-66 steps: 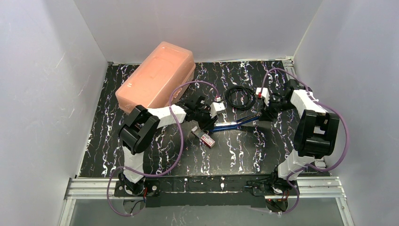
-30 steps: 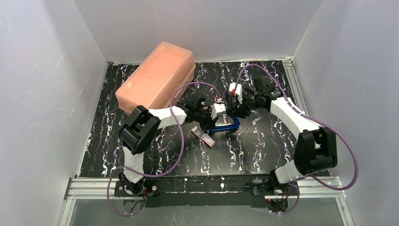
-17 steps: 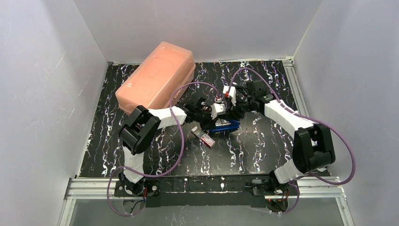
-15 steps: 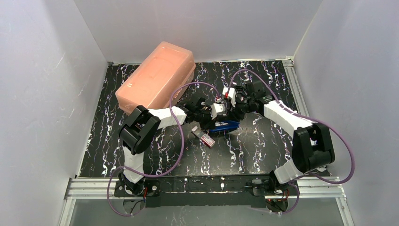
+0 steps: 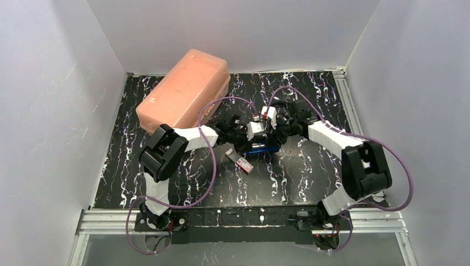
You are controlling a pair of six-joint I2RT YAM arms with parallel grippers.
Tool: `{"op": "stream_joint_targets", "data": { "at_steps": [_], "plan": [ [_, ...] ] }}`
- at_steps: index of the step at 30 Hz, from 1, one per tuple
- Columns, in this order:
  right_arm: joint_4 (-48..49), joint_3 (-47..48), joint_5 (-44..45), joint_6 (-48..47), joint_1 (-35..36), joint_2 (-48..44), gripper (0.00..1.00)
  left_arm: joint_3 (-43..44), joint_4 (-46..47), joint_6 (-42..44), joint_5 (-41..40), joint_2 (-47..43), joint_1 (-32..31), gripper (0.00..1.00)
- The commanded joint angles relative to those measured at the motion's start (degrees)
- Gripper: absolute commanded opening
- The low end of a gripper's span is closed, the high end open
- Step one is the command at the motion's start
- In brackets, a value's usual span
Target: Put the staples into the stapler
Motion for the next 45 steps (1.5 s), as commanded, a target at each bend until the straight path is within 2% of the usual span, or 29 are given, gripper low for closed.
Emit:
{"op": "stream_joint_targets", "data": {
  "at_steps": [1,5,10,14,17,27,32,35,43,45],
  "plan": [
    [-1.51,-1.28,-0.27,-3.07,0.52,2.40,0.56,-1.49,-1.85,2.17,2.22,-3.35,-0.39,0.00],
    [-4.42,0.74,-0.91,-6.89,-0.84,4.70,0.65,-1.78,-1.84,3.07,3.04,-3.66,-0.37,0.00],
    [-6.97,2.24,-2.17,-10.19,-1.09,9.06,0.64,-1.69,-1.85,2.43,4.07,-3.49,-0.28,0.02],
    [-5.64,0.94,-2.10,-10.56,-1.75,10.50,0.60,-1.97,-1.72,1.32,4.15,-3.76,-0.11,0.31],
    [-5.35,0.76,-2.02,-10.62,-2.12,10.87,0.58,-2.43,-1.59,1.28,3.59,-4.42,0.10,0.44],
    [-5.93,0.18,0.28,-12.71,-2.19,10.94,0.50,-3.53,-1.50,0.25,3.43,-7.22,1.70,0.69],
    [-5.88,-0.16,1.09,-13.26,-2.20,10.81,0.46,-3.61,-2.33,0.59,3.46,-8.39,2.41,0.76],
    [-5.77,-0.04,1.02,-13.18,-2.21,10.71,0.38,-3.60,-2.99,0.65,3.45,-9.04,2.69,0.77],
    [-6.77,-0.28,0.42,-13.03,-2.23,7.87,0.03,-0.88,-10.94,1.50,3.61,-10.64,3.19,0.77],
    [-7.52,-0.28,0.02,-12.80,-2.18,6.48,0.01,0.00,-12.94,0.76,4.34,-11.33,3.66,0.78]
  ]
}}
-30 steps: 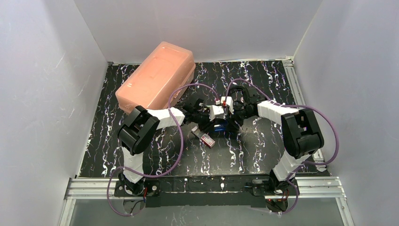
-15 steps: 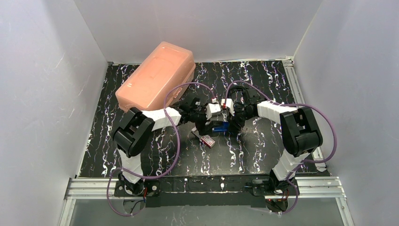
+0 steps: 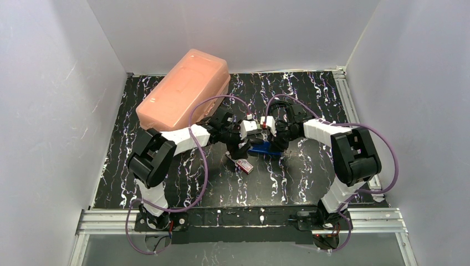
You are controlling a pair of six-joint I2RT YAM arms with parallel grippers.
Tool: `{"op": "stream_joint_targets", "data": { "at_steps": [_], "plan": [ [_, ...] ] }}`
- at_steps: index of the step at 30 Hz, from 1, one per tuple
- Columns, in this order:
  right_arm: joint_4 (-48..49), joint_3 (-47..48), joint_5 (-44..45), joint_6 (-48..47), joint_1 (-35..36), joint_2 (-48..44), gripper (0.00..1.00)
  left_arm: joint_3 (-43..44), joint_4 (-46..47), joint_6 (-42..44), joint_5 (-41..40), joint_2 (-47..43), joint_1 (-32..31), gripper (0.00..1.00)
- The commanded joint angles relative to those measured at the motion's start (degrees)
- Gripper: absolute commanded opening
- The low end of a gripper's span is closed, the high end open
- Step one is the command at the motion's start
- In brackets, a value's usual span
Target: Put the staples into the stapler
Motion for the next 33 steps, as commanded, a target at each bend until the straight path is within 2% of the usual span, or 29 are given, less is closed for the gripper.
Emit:
{"op": "stream_joint_targets", "data": {
  "at_steps": [1,3,6,7,10,13,17,19,22,24,30,33],
  "plan": [
    [-4.10,-0.64,0.49,0.54,-0.23,-4.01,0.01,3.25,-7.24,-0.68,2.59,-4.72,1.34,0.79],
    [-4.92,-0.86,-0.08,1.01,-0.23,-5.66,0.01,4.31,-8.69,-2.44,3.68,-5.80,2.51,0.83],
    [-6.47,-0.65,-1.75,2.31,-0.27,-8.07,0.01,5.65,-9.97,-6.15,5.92,-7.50,4.84,0.98],
    [-6.93,-0.54,-2.41,2.84,-0.24,-8.85,0.01,6.02,-10.41,-7.08,6.71,-8.09,5.61,0.98],
    [-7.65,-0.29,-4.03,5.82,-0.28,-10.93,0.01,6.51,-11.64,-6.82,9.03,-10.39,6.77,0.98],
    [-7.14,-0.32,-4.95,11.22,-0.33,-12.38,0.01,3.94,-8.97,-4.35,10.80,-13.60,6.89,0.98],
    [-6.76,0.07,-6.88,17.70,-0.55,-13.76,0.01,4.00,-9.46,0.19,12.56,-16.02,6.83,0.93],
    [-7.44,1.39,-9.08,20.14,-0.82,-14.18,0.01,4.29,-10.82,4.45,13.44,-17.04,6.53,0.90],
    [-9.93,4.43,-14.34,22.97,-0.86,-13.64,0.01,3.82,-12.95,14.89,11.73,-19.79,4.84,0.91],
    [-12.20,6.32,-18.43,24.40,-0.88,-12.69,0.01,5.56,-18.39,23.16,11.14,-20.26,3.84,0.92],
    [-17.07,8.88,-28.72,27.20,-0.92,-8.17,0.01,7.89,-25.72,37.42,4.70,-19.95,-0.61,0.98],
    [-16.23,8.74,-31.36,29.67,-0.84,-6.78,0.01,8.21,-25.66,40.55,-0.45,-19.89,-2.99,0.98]
  ]
}}
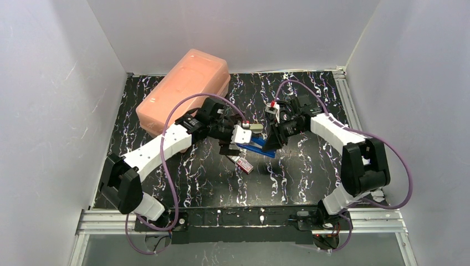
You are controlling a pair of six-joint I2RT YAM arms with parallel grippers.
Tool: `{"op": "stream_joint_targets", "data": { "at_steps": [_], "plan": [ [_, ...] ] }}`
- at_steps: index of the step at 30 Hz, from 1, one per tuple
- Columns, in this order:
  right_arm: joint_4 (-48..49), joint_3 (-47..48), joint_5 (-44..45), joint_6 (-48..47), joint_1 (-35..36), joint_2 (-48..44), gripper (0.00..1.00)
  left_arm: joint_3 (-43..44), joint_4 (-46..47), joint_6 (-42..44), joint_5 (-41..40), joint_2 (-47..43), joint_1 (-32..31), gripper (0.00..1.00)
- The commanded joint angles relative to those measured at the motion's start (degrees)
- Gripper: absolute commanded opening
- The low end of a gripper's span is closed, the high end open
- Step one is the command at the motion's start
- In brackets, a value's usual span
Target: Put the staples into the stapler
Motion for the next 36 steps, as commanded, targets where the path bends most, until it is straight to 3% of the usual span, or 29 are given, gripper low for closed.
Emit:
{"op": "stream_joint_targets", "data": {
  "at_steps": [1,6,18,25,27,29,30,31,32,36],
  "plan": [
    [-0.63,1.84,-10.97,5.93,-0.08,1.70,0.01,2.25,-3.85,10.04,-7.25,-1.20,-3.07,0.99],
    [7.14,-0.61,-13.80,14.24,0.38,1.60,0.01,1.83,-1.55,10.59,-11.23,-1.03,-4.71,0.99],
    [12.66,-3.22,-14.23,19.32,1.22,-0.03,0.01,-0.68,2.61,17.21,-20.81,1.28,-7.68,0.98],
    [13.70,-3.44,-14.43,20.38,1.33,-0.21,0.01,-3.99,4.45,21.34,-23.54,1.49,-8.49,0.90],
    [14.29,-3.73,-14.34,20.74,1.36,-0.37,0.01,-4.84,5.29,21.63,-23.98,1.57,-8.68,0.83],
    [15.39,-4.19,-14.20,21.50,1.38,-0.68,0.01,-5.49,5.77,21.77,-24.38,1.50,-8.86,0.64],
    [16.09,-4.53,-14.06,21.94,1.38,-0.92,0.01,-5.63,6.13,21.47,-24.34,1.42,-8.86,0.50],
    [16.75,-4.94,-13.77,22.42,1.34,-1.24,0.01,-5.65,6.54,20.24,-24.52,1.28,-8.90,0.14],
    [17.62,-5.47,-13.41,23.00,1.31,-1.57,0.01,-5.61,7.07,18.96,-24.49,1.19,-8.91,0.00],
    [20.63,-7.13,-11.99,24.99,1.38,-2.98,0.01,-5.92,7.28,17.50,-24.17,0.46,-8.97,0.00]
  ]
}}
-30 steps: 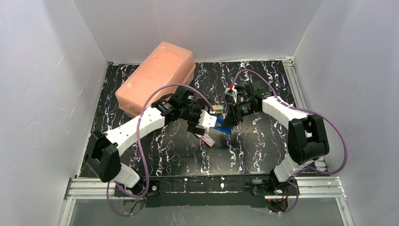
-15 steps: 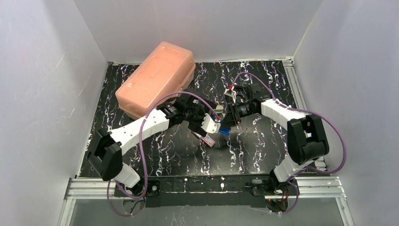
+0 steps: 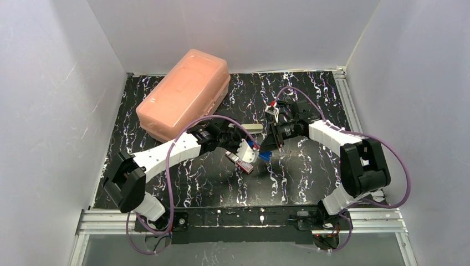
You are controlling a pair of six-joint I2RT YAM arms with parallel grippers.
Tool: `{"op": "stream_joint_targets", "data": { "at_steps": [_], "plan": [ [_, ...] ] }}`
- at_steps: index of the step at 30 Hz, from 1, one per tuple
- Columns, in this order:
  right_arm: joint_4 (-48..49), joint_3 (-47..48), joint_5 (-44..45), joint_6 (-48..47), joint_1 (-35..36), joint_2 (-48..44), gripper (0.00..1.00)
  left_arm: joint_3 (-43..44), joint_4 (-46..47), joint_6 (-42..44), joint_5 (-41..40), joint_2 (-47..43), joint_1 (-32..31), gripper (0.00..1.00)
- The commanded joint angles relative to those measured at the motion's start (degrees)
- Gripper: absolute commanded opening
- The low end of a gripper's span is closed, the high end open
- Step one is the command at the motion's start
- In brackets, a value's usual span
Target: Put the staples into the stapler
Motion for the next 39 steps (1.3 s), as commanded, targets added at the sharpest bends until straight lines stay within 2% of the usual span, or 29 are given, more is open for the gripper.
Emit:
{"op": "stream_joint_targets", "data": {
  "at_steps": [1,3,4,7,8,16,24,31,39],
  "plan": [
    [5.44,-0.64,-2.54,3.12,0.16,-4.32,0.01,-0.79,1.02,-2.49,0.22,-1.18,-0.33,0.00],
    [3.32,-0.01,-0.95,1.25,0.07,-4.80,0.01,-1.44,1.05,-3.43,0.19,-1.56,-0.28,0.00],
    [-0.04,0.92,0.60,-1.65,0.07,-4.99,0.01,-1.75,1.46,-4.66,-0.19,-1.76,-0.29,0.15],
    [-10.46,4.39,5.33,-12.65,-0.29,-5.17,0.01,-3.89,3.62,-7.33,-1.94,-3.22,-0.29,0.86],
    [-13.11,5.12,6.52,-15.67,-0.72,-5.22,0.01,-4.64,4.27,-7.52,-2.38,-3.86,-0.09,0.97],
    [-18.59,5.41,19.53,-30.89,-3.00,-9.24,0.01,-6.48,2.72,-15.44,0.80,-7.58,4.42,0.99],
    [-13.87,1.31,30.15,-45.35,-3.04,-11.78,0.01,-6.49,1.79,-24.45,4.18,-10.30,9.91,0.98],
    [-10.97,-1.88,31.57,-57.71,-3.08,-9.91,0.01,-4.99,0.36,-33.22,6.88,-10.85,12.87,0.98],
    [-10.22,-2.53,30.82,-66.43,-3.07,-5.42,0.02,-4.08,-1.39,-34.98,5.85,-11.95,13.76,0.99]
  ]
}}
